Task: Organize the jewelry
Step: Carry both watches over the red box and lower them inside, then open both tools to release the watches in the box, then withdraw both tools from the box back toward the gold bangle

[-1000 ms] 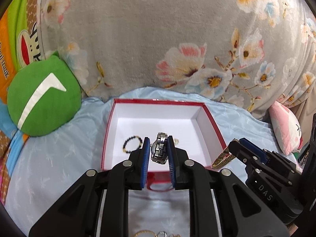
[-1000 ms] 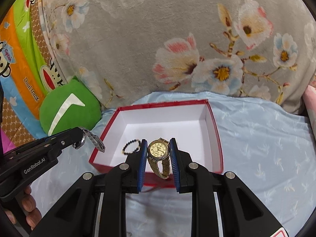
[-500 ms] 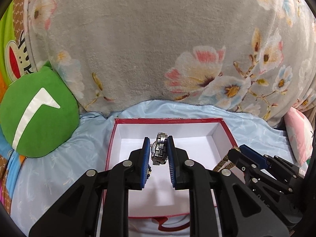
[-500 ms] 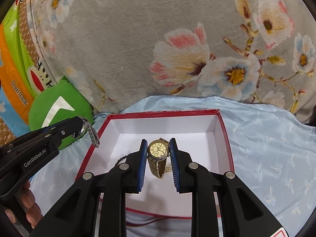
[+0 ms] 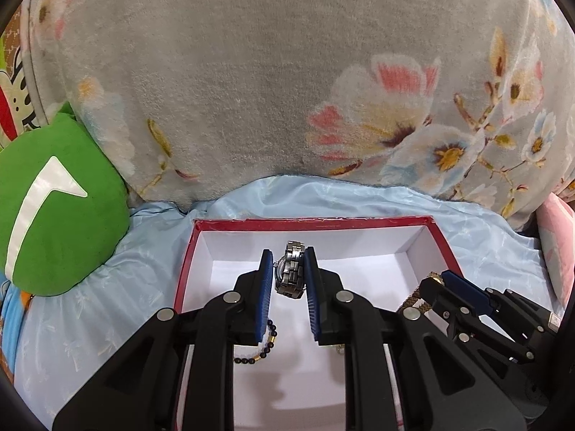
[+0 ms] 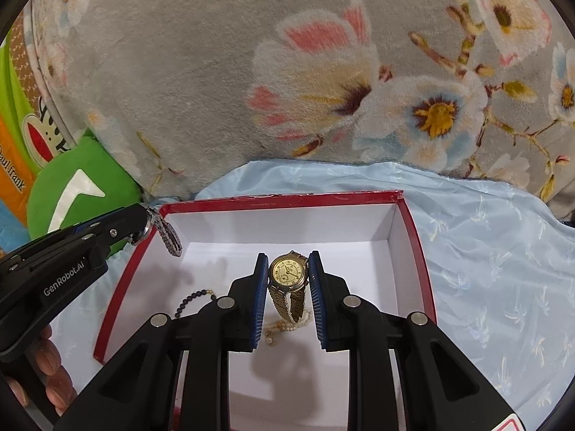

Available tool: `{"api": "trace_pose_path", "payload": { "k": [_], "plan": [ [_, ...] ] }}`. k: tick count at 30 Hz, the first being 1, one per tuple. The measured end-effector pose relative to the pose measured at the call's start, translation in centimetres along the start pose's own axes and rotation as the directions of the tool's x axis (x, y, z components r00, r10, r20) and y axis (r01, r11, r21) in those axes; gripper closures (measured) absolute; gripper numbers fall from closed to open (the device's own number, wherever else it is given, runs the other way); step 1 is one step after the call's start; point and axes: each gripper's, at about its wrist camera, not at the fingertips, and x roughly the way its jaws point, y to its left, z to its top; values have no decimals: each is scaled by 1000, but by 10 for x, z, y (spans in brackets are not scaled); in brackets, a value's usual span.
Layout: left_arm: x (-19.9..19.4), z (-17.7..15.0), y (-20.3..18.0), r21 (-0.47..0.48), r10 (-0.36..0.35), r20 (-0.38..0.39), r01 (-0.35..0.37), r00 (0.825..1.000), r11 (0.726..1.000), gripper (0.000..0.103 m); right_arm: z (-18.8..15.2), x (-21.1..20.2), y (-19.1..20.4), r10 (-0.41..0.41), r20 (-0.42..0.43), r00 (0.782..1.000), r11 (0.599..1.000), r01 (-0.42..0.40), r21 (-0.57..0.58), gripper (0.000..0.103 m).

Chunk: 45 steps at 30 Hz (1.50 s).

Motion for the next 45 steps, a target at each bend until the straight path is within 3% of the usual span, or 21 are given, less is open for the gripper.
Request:
{"api": "trace_pose_path", "payload": {
  "k": [8, 20, 22, 24, 25, 45],
  "plan": [
    [31, 1, 2, -9, 21, -25, -21, 999, 1000, 86, -3, 28, -13, -22, -39, 999, 1000, 23, 9, 82],
    [46, 1, 2, -17, 37, -18, -38, 999, 999, 84, -8, 43, -13, -30, -54, 998, 1000, 30, 4, 81],
    [45, 3, 4, -21, 48, -1, -48, 999, 999, 70, -8, 40, -12, -56, -30, 998, 998, 56, -2, 76],
    [42, 4, 8, -43, 56, 10, -56, 998, 998, 46, -7, 36, -12, -67, -14, 998, 998, 67, -4, 67],
    [41, 5, 9, -51, 57, 14, -56, 998, 997, 45, -7, 35, -12, -70, -8, 998, 998, 70, -2, 66],
    [18, -4, 5, -17, 77, 23, -77, 997, 997, 45, -16, 22, -5, -67, -11, 998, 998, 67, -10, 65]
  ]
}}
